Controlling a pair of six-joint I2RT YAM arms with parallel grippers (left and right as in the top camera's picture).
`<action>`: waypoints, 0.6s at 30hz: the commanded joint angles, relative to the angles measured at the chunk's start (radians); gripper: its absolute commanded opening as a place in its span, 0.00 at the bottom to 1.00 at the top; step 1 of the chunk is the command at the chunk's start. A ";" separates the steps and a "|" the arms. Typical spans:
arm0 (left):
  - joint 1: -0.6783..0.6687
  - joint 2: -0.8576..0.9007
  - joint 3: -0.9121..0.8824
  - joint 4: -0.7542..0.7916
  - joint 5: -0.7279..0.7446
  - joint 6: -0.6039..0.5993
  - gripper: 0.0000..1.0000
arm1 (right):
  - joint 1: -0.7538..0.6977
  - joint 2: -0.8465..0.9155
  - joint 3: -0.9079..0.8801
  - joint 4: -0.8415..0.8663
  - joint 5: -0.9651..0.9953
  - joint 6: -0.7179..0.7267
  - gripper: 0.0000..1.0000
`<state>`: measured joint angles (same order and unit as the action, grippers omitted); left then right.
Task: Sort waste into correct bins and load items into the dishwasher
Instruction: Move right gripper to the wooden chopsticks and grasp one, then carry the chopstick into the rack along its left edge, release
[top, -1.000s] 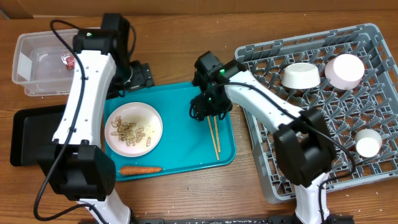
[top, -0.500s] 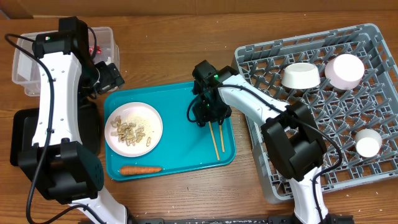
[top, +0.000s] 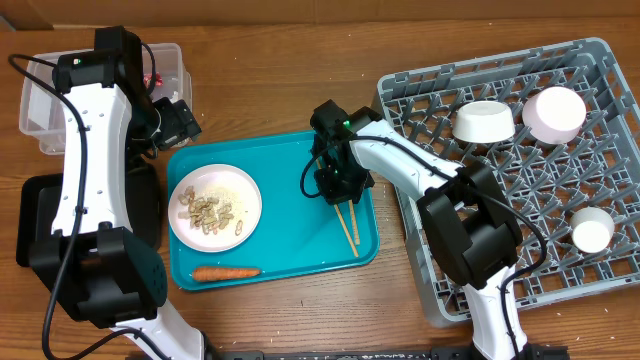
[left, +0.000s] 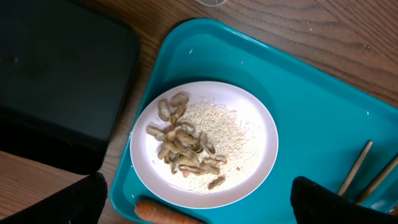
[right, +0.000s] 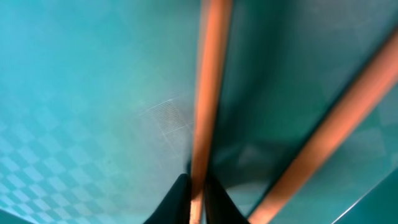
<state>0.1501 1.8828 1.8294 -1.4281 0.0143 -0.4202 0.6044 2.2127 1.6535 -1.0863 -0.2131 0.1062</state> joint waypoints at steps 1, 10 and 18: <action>-0.012 -0.003 -0.002 0.004 0.009 -0.014 0.96 | 0.003 0.054 -0.002 -0.013 0.013 0.002 0.05; -0.012 -0.003 -0.002 0.003 0.008 -0.010 0.96 | -0.055 -0.100 0.109 -0.087 0.056 -0.010 0.04; -0.012 -0.003 -0.002 0.003 0.008 -0.010 0.96 | -0.217 -0.298 0.145 -0.201 0.134 -0.076 0.04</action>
<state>0.1436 1.8828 1.8294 -1.4250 0.0147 -0.4202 0.4503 2.0010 1.7710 -1.2549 -0.1398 0.0677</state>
